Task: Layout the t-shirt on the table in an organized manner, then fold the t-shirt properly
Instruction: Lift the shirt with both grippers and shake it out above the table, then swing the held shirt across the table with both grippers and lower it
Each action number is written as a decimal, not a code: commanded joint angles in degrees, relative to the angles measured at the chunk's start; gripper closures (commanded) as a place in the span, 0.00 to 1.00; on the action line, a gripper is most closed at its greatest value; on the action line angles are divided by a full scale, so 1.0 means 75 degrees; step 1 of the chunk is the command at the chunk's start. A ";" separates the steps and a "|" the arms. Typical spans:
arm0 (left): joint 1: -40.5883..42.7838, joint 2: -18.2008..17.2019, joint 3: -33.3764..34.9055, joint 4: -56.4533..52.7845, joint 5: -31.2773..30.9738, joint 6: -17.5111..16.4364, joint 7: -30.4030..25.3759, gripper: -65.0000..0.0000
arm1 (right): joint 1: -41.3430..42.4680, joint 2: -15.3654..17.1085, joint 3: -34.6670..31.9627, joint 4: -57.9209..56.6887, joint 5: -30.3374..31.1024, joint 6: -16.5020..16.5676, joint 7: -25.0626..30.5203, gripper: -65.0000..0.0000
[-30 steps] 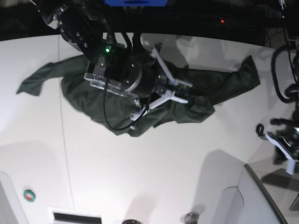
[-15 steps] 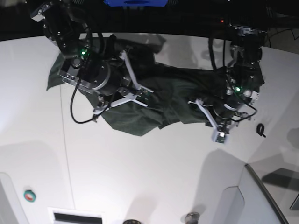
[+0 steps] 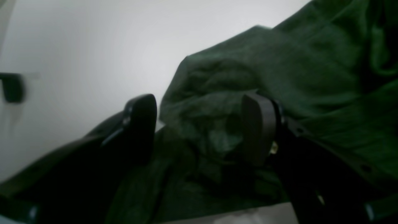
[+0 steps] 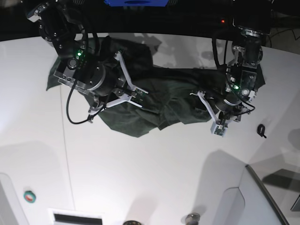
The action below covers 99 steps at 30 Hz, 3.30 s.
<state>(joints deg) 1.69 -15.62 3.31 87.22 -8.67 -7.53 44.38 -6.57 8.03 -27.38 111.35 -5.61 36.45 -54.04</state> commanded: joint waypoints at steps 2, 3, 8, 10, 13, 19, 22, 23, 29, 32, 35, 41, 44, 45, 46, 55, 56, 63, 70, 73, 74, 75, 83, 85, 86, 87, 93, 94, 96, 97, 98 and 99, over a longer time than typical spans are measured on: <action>-0.0150 -0.0256 -0.0049 0.0086 -0.0175 0.0060 -0.0051 0.36 | 0.0096 -0.0010 0.0022 0.0128 0.0003 -0.0060 0.0096 0.96; -0.0161 -0.0303 -0.0049 0.0075 -0.0292 0.0060 -0.0051 0.36 | 0.0108 -0.0010 0.0022 0.0128 0.0003 -0.0060 0.0085 0.96; -0.0173 -0.0291 -0.0037 -0.0359 -0.0480 0.0060 -0.0074 0.36 | 0.0096 -0.0010 0.0022 0.0128 0.0003 -0.0060 0.0073 0.96; -0.0185 -0.0268 -0.0037 -0.0465 -0.0480 0.0060 -0.0098 0.35 | 0.0096 -0.0010 0.0022 0.0128 0.0003 -0.0060 0.0073 0.96; -0.0197 -0.0256 0.0186 -0.0359 -0.0491 0.0049 -0.0098 0.35 | 0.0085 -0.0010 0.0022 0.0128 0.0003 -0.0060 0.0061 0.96; -0.0138 -0.0256 0.0279 0.0133 -0.0491 0.0049 -0.0062 0.35 | 0.0085 -0.0010 0.0022 0.0128 0.0003 -0.0060 0.0061 0.96; -0.0138 -0.0245 0.0279 0.0157 -0.0491 0.0049 -0.0062 0.35 | 0.0085 -0.0010 0.0022 0.0128 0.0003 -0.0060 0.0061 0.96; -0.0126 -0.0245 0.0268 0.0145 -0.0491 0.0049 -0.0062 0.35 | 0.0085 -0.0010 0.0022 0.0128 0.0003 -0.0060 0.0061 0.96; -0.0138 -0.0034 0.0209 -0.0031 -0.0491 0.0049 -0.0062 0.35 | 0.0085 -0.0010 0.0022 0.0128 0.0003 -0.0060 0.0073 0.96; -0.0220 0.0072 0.0186 -0.0488 -0.0491 0.0049 -0.0086 0.26 | 0.0085 -0.0010 0.0011 0.0116 0.0003 -0.0060 0.0073 0.96; -0.0232 0.0095 0.0186 -0.0828 -0.0491 0.0049 -0.0109 0.24 | 0.0085 -0.0010 0.0022 0.0116 0.0003 -0.0060 0.0073 0.96; -0.0255 0.0107 0.0186 -0.1285 -0.0491 0.0049 -0.0484 0.35 | 0.0073 -0.0010 0.0022 0.0116 0.0003 -0.0060 0.0073 0.96; -0.0419 0.0107 0.0197 -0.1660 -0.0491 0.0049 -0.0496 0.56 | 0.0073 -0.0010 0.0022 0.0116 0.0003 -0.0060 0.0073 0.96; -0.0443 0.0107 0.0197 -0.1777 -0.0491 0.0049 -0.0508 0.70 | 0.0073 -0.0010 0.0022 0.0116 0.0003 -0.0060 0.0073 0.96; -0.0454 0.0107 0.0197 -0.1848 -0.0491 0.0049 -0.0508 0.87 | 0.0061 -0.0010 0.0022 0.0116 0.0003 -0.0060 0.0073 0.96; -0.0935 -0.0245 0.0244 -0.0969 -0.0468 0.0049 -0.0473 1.00 | -0.0044 -0.0010 0.0022 0.0139 0.0003 -0.0060 0.0096 0.96; -0.0958 -0.0338 0.0232 -0.0734 -0.0468 0.0049 -0.0473 1.00 | -0.0044 -0.0010 0.0022 0.0175 0.0003 -0.0060 0.0096 0.96; -0.0994 -0.1299 0.0174 0.0790 -0.0409 0.0049 -0.0473 1.00 | 0.0178 -0.0045 -0.0118 0.0397 0.0003 -0.0060 0.0108 0.96; -0.1240 -0.2331 0.0186 0.0848 -0.0398 0.0049 -0.0449 1.00 | 0.0354 -0.0022 -0.2076 0.0350 0.0003 -0.0060 0.0108 0.96; -0.1240 -0.2894 0.0186 0.0930 -0.0398 0.0049 -0.0449 1.00 | 0.0342 -0.0081 -0.2826 0.0292 0.0003 -0.0060 0.0120 0.96; -0.1251 -0.3069 0.0186 0.1036 -0.0398 0.0049 -0.0449 1.00 | 0.0354 -0.0151 -0.3037 0.0280 0.0003 -0.0060 0.0202 0.96; -0.1275 -0.3222 0.0174 0.1153 -0.0386 0.0049 -0.0449 1.00 | 0.0354 -0.0245 -0.3189 0.0257 0.0003 -0.0060 0.0319 0.96; -0.3150 -0.3749 0.0303 0.1598 0.0821 0.0013 0.1215 1.00 | 0.0589 -0.1018 -0.3518 0.0221 0.0003 0.0269 0.0530 0.96; -0.3608 -0.3726 0.0713 0.1598 0.1068 -0.0362 0.1344 1.00 | 0.0706 -0.1089 -0.3693 0.0233 0.0003 0.0362 0.0530 0.96; -0.3889 -0.3714 0.1088 0.1622 0.1208 -0.0619 0.1356 1.00 | 0.0764 -0.1089 -0.3717 0.0245 0.0003 0.0351 0.0530 0.96; -0.4135 -0.3667 0.1534 0.1634 0.1396 -0.0795 0.1356 1.00 | 0.0788 -0.1065 -0.3658 0.0245 0.0003 0.0339 0.0530 0.96; -0.5460 -0.2143 0.3585 0.1563 0.2943 -0.0913 0.1743 1.00 | 0.0999 -0.0467 -0.1490 0.0386 -0.0009 0.0374 0.0706 0.97; -0.5542 -0.1792 0.3643 0.1563 0.3013 -0.0913 0.1954 1.00 | 0.0999 -0.0374 -0.1138 0.0362 -0.0009 0.0374 0.0764 0.97; -0.5588 -0.1323 0.3690 0.1563 0.3037 -0.0913 0.2212 1.00 | 0.0999 -0.0280 -0.0681 0.0315 -0.0009 0.0374 0.0741 0.98; -0.5577 -0.1112 0.3690 0.1552 0.3049 -0.0913 0.2247 1.00 | 0.0987 -0.0268 -0.0493 0.0221 0.0003 0.0374 0.0741 0.98; -0.5565 -0.0877 0.3702 0.1481 0.3072 -0.0913 0.2247 1.00 | 0.0975 -0.0268 -0.0329 0.0081 0.0003 0.0374 0.0729 0.98; -0.5565 -0.0608 0.3702 0.1364 0.3072 -0.0913 0.2247 1.00 | 0.0964 -0.0268 -0.0118 -0.0083 0.0003 0.0374 0.0729 0.98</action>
<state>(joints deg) -38.06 -20.40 31.57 96.88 13.17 -15.20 61.80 -0.19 6.09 -28.67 109.91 -5.39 39.09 -49.23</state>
